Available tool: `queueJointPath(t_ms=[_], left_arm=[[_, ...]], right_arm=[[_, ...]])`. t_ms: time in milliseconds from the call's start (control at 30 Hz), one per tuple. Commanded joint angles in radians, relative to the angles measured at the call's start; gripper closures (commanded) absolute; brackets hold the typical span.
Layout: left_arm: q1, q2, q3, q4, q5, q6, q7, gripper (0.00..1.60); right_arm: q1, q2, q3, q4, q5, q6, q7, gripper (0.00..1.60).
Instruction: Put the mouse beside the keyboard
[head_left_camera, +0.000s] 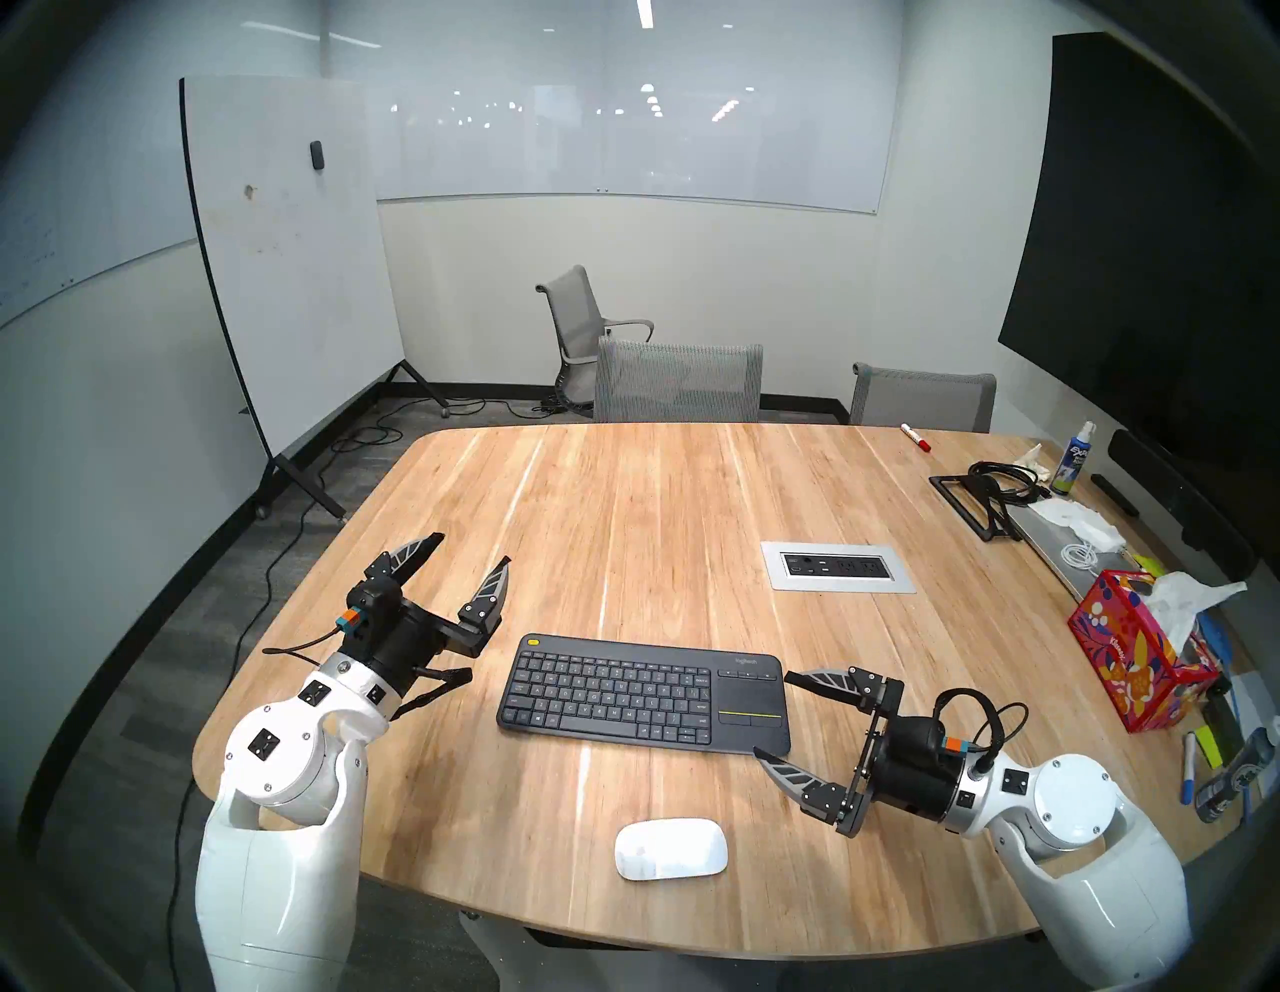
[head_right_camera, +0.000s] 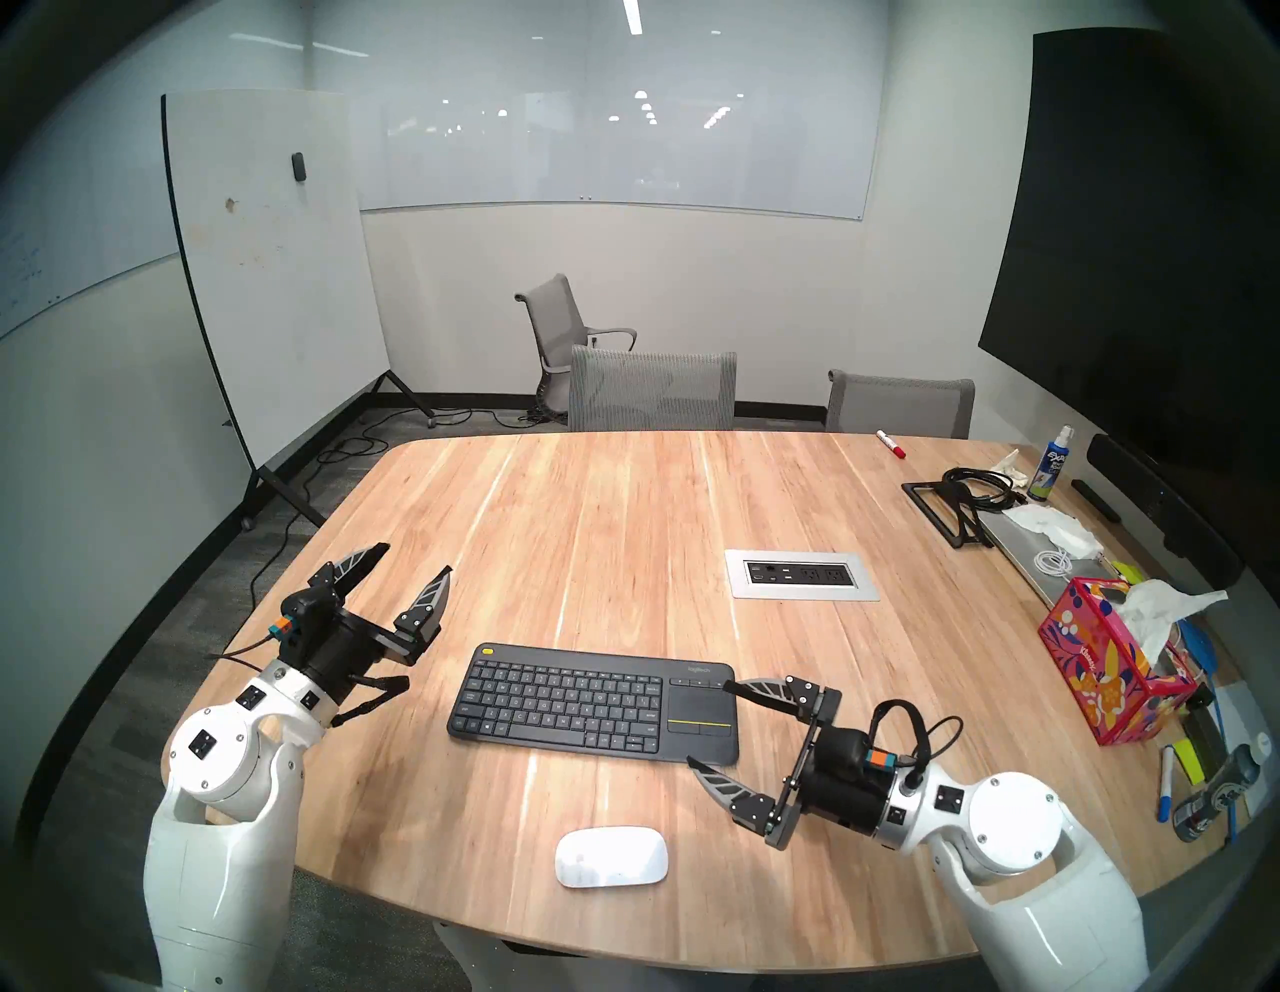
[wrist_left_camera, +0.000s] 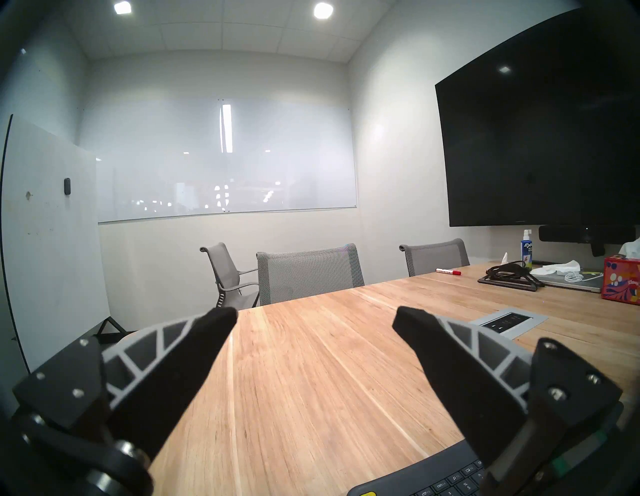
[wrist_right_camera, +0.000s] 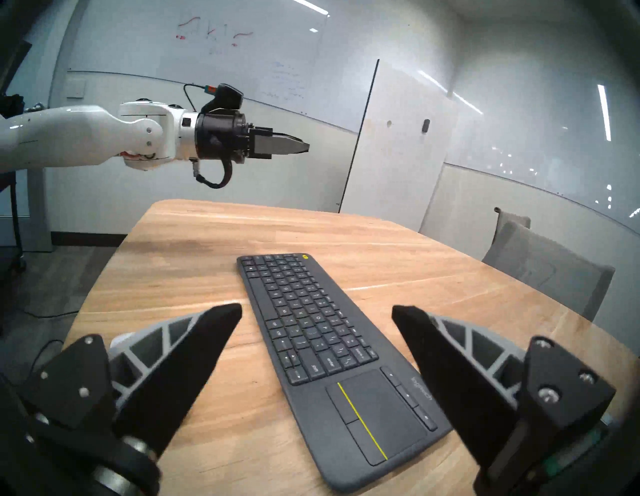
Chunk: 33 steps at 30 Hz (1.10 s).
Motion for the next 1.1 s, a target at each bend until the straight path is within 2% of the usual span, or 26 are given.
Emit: queueJointPath(t_ms=[0, 400, 633, 900, 1067], left_arm=[[0.000, 0.002, -0.002, -0.027, 0.002, -0.007, -0.001, 0.00], [0.000, 0.002, -0.002, -0.026, 0.002, -0.007, -0.001, 0.00], [0.000, 0.002, -0.002, -0.026, 0.002, -0.007, -0.001, 0.00], [0.000, 0.002, -0.002, -0.027, 0.002, -0.007, 0.000, 0.00], [0.000, 0.002, -0.002, -0.027, 0.002, -0.007, 0.000, 0.00]], right_arm=[[0.018, 0.012, -0.012, -0.028, 0.006, 0.013, 0.020, 0.00], [-0.067, 0.002, -0.030, -0.077, -0.028, 0.016, 0.014, 0.00], [-0.101, -0.003, -0.057, -0.092, -0.064, -0.012, 0.016, 0.00], [-0.109, 0.003, -0.074, -0.081, -0.093, -0.041, 0.027, 0.00], [-0.080, 0.019, -0.084, -0.041, -0.113, -0.072, 0.054, 0.00]])
